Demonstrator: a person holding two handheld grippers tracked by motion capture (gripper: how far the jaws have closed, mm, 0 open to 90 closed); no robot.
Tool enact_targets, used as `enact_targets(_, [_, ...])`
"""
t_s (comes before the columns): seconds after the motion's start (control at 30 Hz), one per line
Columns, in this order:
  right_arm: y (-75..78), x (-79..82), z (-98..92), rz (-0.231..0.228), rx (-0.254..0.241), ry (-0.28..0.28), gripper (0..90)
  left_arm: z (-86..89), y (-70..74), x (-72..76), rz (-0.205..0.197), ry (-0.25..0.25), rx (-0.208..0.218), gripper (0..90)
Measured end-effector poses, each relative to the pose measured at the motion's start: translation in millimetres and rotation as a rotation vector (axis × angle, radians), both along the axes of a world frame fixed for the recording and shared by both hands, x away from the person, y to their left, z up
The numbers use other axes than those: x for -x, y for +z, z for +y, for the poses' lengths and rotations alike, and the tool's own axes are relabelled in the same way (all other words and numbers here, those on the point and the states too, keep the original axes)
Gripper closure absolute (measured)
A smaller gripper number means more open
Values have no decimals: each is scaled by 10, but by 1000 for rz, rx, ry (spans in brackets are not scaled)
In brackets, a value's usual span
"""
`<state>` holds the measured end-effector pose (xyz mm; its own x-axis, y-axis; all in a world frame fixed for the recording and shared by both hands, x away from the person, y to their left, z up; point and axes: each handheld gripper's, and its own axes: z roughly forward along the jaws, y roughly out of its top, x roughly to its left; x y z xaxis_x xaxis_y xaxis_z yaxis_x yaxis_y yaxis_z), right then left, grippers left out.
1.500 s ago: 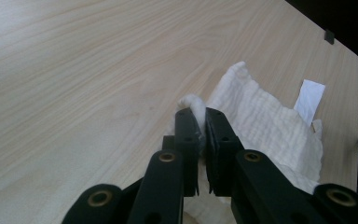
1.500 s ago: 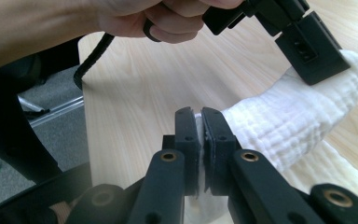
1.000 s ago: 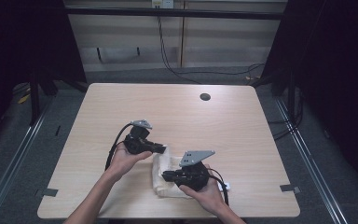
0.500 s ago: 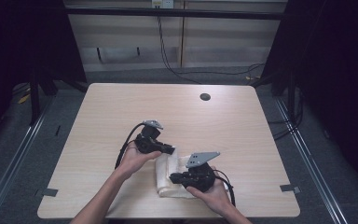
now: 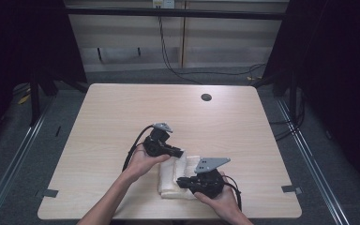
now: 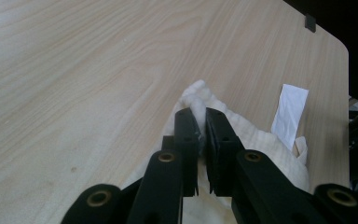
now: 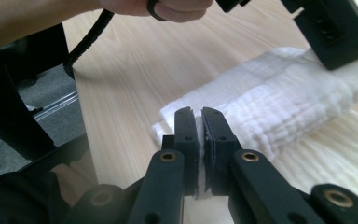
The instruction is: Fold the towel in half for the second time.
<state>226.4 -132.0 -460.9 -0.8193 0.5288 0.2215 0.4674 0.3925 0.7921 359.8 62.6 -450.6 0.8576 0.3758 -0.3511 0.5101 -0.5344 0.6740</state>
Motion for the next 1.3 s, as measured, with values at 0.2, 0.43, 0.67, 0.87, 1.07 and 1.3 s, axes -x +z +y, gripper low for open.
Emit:
enact_targets(0.2, [-22,49,-132,-3,11,-39,856,-68,-45,-24,15,-5,-3,846])
enact_targets(0.43, [-100,83,-191,12,47,-49,855,-244,-138,-33,40,-32,-48,846])
enact_targets(0.67, [-208,100,-235,23,82,-65,843,-353,-246,-53,64,-31,-54,833])
enact_targets(0.87, [-244,105,-297,33,99,-96,751,-380,-293,-62,80,-26,-39,770])
enact_targets(1.07, [-208,135,-356,23,123,-148,512,-376,-231,-55,66,-41,30,646])
enact_targets(1.3, [-192,109,-434,32,108,-193,424,-315,-163,-71,62,-20,36,565])
